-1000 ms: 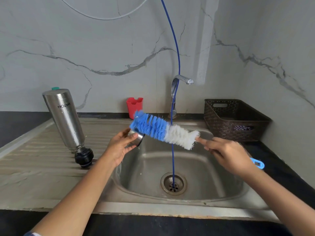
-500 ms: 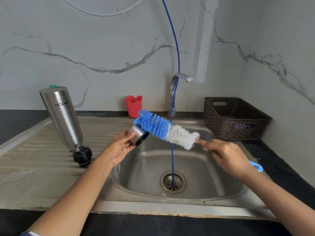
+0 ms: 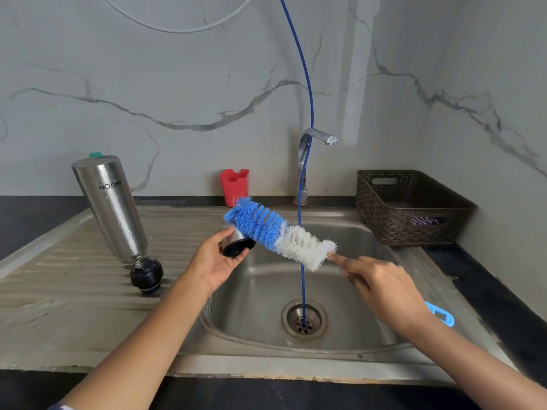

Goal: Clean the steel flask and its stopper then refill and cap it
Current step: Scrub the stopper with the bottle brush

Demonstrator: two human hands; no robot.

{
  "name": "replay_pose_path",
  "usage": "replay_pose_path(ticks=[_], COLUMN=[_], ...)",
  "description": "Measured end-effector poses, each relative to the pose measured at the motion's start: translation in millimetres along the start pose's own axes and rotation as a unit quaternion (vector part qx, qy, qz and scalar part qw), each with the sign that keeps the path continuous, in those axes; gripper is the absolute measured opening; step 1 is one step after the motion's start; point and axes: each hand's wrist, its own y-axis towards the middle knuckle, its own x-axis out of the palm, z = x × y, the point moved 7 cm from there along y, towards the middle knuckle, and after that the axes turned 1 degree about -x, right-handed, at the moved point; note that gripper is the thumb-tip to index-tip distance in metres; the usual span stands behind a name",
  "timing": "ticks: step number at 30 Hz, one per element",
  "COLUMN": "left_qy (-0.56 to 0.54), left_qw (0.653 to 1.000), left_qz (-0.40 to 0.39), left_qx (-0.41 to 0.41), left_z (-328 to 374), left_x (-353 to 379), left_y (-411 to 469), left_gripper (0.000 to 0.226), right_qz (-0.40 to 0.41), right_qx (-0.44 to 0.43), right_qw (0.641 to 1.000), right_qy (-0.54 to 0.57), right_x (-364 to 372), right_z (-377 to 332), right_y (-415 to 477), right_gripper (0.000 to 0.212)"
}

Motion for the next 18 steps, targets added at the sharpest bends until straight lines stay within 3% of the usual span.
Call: replay_pose_path(ticks=[5,12,18], left_qy=[0.042,-0.032,-0.036], left_qw=[0.999,0.998,0.998], left_qz=[0.018,0.045,0.036], left_qx=[0.026,0.025,0.034], left_z=[1,-1,-1], left_x=[-4,-7,10], left_y=[5,10,12], left_gripper=[0.009,0.031,0.024], right_qz=[-0.017,-0.032,-0.033], right_qx=[0.051,0.072,0.094], right_qw=[0.999,0.997,0.995], right_qy=[-0.001,0.009,0.008], right_x=[10,15,11], right_z=[2,-4,-10], right_y=[-5,-6,-6], right_gripper=[0.046,0.046,0.047])
